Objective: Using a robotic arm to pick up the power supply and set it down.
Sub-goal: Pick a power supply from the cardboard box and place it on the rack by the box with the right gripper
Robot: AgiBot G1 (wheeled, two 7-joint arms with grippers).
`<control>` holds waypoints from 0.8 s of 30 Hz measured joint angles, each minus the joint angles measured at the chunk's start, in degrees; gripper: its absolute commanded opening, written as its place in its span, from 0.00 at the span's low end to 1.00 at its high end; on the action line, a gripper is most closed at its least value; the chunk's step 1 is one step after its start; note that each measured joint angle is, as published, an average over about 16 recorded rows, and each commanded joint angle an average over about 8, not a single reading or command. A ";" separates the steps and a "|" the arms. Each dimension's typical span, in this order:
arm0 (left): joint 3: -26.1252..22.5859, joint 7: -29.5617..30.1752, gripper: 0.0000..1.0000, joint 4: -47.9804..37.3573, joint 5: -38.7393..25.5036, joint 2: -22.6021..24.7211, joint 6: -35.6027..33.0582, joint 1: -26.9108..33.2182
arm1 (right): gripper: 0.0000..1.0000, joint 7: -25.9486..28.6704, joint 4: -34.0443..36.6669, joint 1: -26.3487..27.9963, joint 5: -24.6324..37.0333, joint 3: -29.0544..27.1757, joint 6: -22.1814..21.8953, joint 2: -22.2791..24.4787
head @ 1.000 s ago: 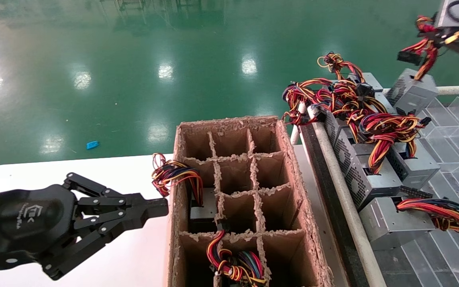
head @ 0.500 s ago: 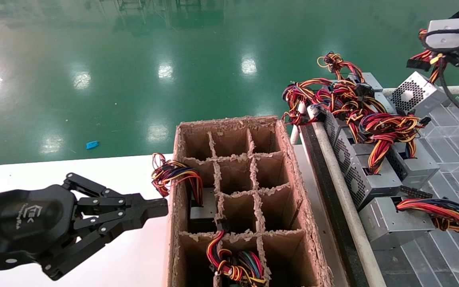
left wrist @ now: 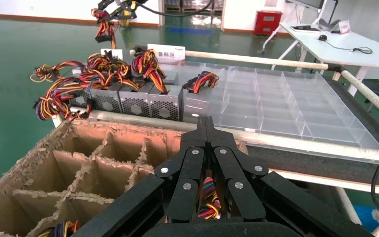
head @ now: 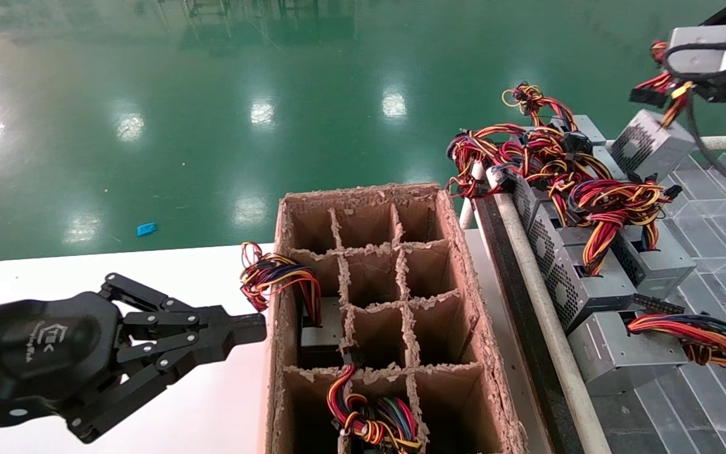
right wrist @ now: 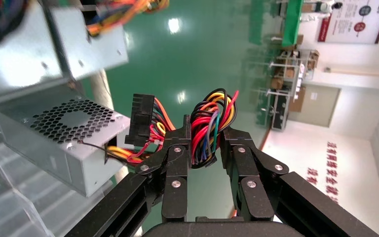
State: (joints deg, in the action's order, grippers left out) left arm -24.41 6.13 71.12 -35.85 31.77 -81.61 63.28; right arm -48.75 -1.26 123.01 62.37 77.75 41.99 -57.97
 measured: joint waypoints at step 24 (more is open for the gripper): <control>0.00 0.00 0.00 0.00 0.00 0.00 0.00 0.00 | 1.00 2.19 2.12 -3.51 -3.40 -2.32 -3.40 -3.26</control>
State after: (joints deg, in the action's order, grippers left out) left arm -24.41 6.12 71.12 -35.85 31.77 -81.61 63.28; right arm -46.56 0.86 119.50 58.97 75.43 38.58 -61.24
